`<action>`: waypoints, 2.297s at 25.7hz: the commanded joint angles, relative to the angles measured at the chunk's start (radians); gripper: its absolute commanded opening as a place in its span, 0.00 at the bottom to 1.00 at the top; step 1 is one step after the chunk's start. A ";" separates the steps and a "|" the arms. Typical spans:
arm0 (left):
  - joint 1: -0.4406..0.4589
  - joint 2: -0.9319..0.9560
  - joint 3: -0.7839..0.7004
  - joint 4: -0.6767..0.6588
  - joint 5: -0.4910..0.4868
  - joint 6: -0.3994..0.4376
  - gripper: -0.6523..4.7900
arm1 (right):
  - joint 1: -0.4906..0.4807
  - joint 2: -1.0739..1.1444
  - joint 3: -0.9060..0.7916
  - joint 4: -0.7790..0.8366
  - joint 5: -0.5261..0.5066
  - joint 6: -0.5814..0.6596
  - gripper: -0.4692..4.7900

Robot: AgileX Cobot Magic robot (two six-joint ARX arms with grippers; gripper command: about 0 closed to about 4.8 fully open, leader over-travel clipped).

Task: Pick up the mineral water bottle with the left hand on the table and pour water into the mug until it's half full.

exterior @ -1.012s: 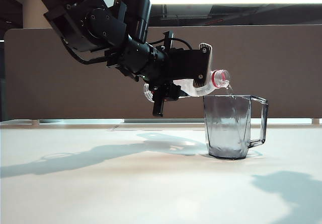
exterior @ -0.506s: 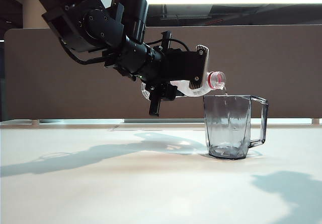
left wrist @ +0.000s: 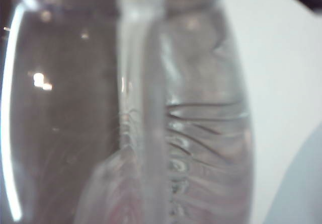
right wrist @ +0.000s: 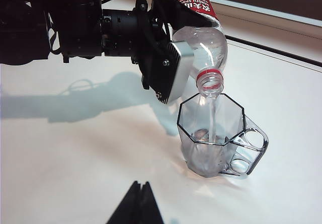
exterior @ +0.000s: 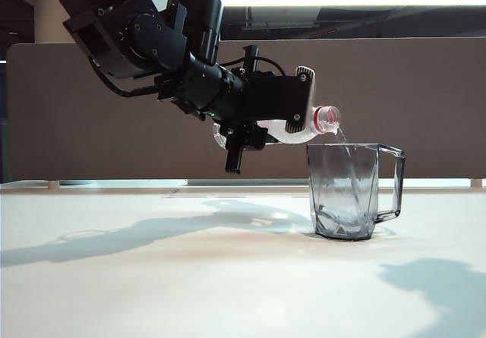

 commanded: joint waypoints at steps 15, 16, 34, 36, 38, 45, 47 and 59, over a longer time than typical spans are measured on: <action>0.002 -0.013 0.011 0.052 0.003 0.027 0.44 | 0.000 -0.002 0.005 0.015 -0.002 -0.003 0.07; 0.002 -0.013 0.011 0.052 0.003 0.027 0.44 | 0.000 -0.002 0.005 0.015 -0.002 -0.003 0.07; 0.002 -0.013 0.011 0.058 0.003 0.045 0.44 | 0.000 -0.003 0.005 0.015 -0.002 -0.003 0.07; 0.002 -0.013 0.011 0.060 0.003 0.045 0.44 | 0.000 -0.003 0.005 0.015 -0.002 -0.003 0.07; 0.002 -0.013 0.011 0.059 0.003 0.045 0.44 | 0.000 -0.002 0.005 0.015 -0.002 -0.003 0.07; 0.002 -0.013 0.011 0.059 0.003 0.045 0.44 | 0.000 -0.002 0.005 0.014 -0.002 -0.003 0.07; 0.002 -0.013 0.011 0.059 0.003 0.045 0.44 | 0.000 -0.002 0.005 0.014 -0.002 -0.003 0.07; 0.002 -0.013 0.010 0.057 0.004 -0.029 0.44 | 0.000 -0.003 0.005 0.015 -0.002 -0.003 0.07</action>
